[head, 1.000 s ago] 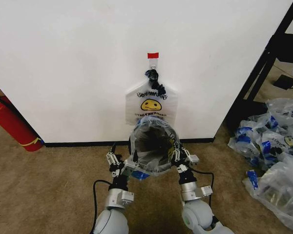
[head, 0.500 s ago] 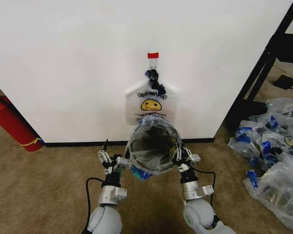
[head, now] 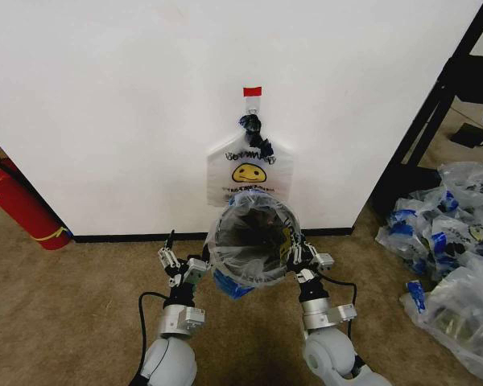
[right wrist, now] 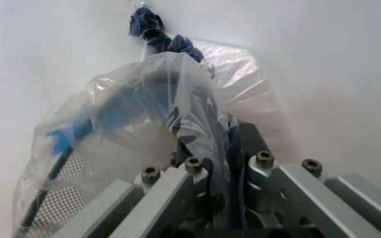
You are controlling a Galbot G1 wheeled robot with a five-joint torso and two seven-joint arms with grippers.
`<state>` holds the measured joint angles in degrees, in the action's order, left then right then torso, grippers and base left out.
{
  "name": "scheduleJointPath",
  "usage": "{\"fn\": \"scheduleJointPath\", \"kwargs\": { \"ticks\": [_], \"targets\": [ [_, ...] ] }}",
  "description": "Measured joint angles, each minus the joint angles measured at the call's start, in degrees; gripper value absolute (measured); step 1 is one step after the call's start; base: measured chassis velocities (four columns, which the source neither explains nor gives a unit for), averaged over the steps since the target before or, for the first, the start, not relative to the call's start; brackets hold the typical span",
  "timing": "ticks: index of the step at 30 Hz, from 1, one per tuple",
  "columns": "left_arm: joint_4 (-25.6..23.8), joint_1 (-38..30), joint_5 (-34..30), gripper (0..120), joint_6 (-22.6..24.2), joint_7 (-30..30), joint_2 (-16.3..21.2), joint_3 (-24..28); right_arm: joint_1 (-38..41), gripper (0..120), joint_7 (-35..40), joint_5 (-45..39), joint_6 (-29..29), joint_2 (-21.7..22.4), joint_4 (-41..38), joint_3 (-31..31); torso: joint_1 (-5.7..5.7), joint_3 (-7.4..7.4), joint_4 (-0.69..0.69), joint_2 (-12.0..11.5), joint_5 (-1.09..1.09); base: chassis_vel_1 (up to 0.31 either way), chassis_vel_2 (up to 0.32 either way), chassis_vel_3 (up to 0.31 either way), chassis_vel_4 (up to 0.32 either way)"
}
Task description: Pick up the garbage bag from the wall and place it over the trash bin.
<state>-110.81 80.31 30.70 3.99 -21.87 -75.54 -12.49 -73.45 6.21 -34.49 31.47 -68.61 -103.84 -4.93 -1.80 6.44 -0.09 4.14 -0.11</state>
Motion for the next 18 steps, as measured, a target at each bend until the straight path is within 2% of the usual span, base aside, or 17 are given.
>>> {"fn": "scheduleJointPath", "kwargs": {
  "ticks": [3, 11, 18],
  "targets": [
    [0.57, -0.44, -0.25, 100, -0.53, 0.2, 0.12, -0.08, -0.57, 2, -2.67, -3.11, -0.97, 0.86, -0.62, 0.02, 0.0, 0.0, 0.0, 0.0, 0.0, 0.0, 0.0, 0.0, 0.0],
    [1.63, -1.65, -0.59, 100, -1.21, 0.67, 1.45, -0.71, -0.52, 2, -9.64, -4.72, -2.91, 3.6, 0.76, -1.16, 0.0, 0.0, 0.0, 0.0, 0.0, 0.0, 0.0, 0.0, 0.0],
    [2.28, -1.39, -1.38, 100, -3.16, 0.97, 2.11, -1.26, 0.23, 2, -10.67, -7.7, -3.74, 4.8, 1.02, -2.17, 0.0, 0.0, 0.0, 0.0, 0.0, 0.0, 0.0, 0.0, 0.0]
  ]
}}
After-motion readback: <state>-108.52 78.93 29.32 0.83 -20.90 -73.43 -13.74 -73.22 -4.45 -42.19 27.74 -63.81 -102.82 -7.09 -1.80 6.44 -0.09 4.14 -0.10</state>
